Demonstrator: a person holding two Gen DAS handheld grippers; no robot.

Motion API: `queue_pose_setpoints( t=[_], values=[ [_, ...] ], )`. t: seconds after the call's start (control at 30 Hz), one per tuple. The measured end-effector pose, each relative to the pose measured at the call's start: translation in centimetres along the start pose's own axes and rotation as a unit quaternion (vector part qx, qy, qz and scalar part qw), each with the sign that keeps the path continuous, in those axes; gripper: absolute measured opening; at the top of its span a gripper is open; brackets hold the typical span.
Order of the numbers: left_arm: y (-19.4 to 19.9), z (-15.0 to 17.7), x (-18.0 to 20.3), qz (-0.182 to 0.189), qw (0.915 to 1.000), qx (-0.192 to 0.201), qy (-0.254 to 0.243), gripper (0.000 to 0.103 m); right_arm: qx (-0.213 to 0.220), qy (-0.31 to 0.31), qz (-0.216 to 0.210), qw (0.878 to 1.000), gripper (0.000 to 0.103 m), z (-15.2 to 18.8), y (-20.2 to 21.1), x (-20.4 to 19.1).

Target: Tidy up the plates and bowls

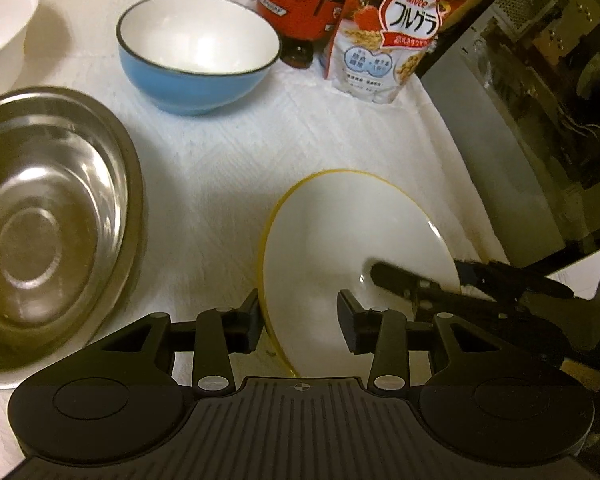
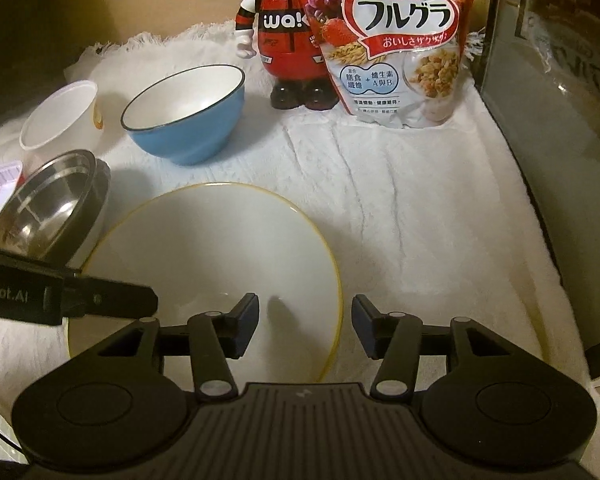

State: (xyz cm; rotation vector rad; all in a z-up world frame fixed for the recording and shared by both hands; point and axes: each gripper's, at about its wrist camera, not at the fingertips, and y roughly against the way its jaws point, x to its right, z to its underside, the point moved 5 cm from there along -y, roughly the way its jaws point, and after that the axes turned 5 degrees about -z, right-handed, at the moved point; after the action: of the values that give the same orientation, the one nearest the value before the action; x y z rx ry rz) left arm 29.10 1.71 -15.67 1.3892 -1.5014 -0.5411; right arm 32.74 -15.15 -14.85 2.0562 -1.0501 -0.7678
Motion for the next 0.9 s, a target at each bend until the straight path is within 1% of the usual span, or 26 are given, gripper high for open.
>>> queue_pose_setpoints(
  t=[0.13,0.27,0.33,0.4,0.47,0.53,0.57,0.6,0.67,0.73,0.83,0.9],
  values=[
    [-0.3,0.4,-0.1,0.003,1.0000,-0.005,0.005,0.042,0.017,-0.028,-0.009,0.999,0.052,-0.2,-0.3,0.5],
    [0.0,0.2,-0.2,0.000,1.0000,-0.003,0.006,0.042,-0.010,-0.030,-0.033,0.999,0.052,-0.2,-1.0,0.5],
    [1.0,-0.2,-0.1,-0.009,1.0000,-0.001,-0.003,0.042,-0.015,-0.036,-0.031,0.999,0.051,-0.2,-0.9,0.7],
    [2.5,-0.8,-0.1,-0.017,0.9997,0.007,-0.018,0.042,-0.005,-0.038,-0.031,0.999,0.051,-0.7,0.0,1.0],
    [4.1,-1.5,-0.4,-0.015,0.9994,0.018,-0.025,0.042,0.009,-0.036,-0.030,0.999,0.051,-1.4,1.2,1.3],
    [6.0,-2.9,-1.1,0.003,0.9991,0.038,-0.020,0.042,0.022,-0.034,-0.027,0.999,0.051,-2.4,2.5,1.7],
    [7.1,-3.9,-1.6,0.009,0.9984,0.054,-0.017,0.042,0.031,-0.033,-0.025,0.999,0.051,-3.1,3.2,1.8],
    [7.9,-4.9,-1.9,0.009,0.9974,0.069,-0.016,0.042,0.038,-0.032,-0.024,0.998,0.051,-3.8,3.7,1.8],
    [9.4,-7.7,-3.1,-0.015,0.9939,0.107,-0.021,0.042,0.051,-0.031,-0.028,0.998,0.051,-5.6,4.5,1.7],
    [10.0,-10.5,-4.4,-0.048,0.9896,0.132,-0.029,0.042,0.057,-0.036,-0.039,0.997,0.051,-7.7,4.5,1.2],
    [9.4,-14.8,-7.0,-0.102,0.9838,0.144,-0.031,0.042,0.044,-0.065,-0.066,0.995,0.052,-10.9,3.2,-0.2],
    [8.1,-17.3,-8.5,-0.124,0.9825,0.135,-0.035,0.042,0.024,-0.089,-0.081,0.992,0.052,-12.8,1.3,-1.3]
  ],
)
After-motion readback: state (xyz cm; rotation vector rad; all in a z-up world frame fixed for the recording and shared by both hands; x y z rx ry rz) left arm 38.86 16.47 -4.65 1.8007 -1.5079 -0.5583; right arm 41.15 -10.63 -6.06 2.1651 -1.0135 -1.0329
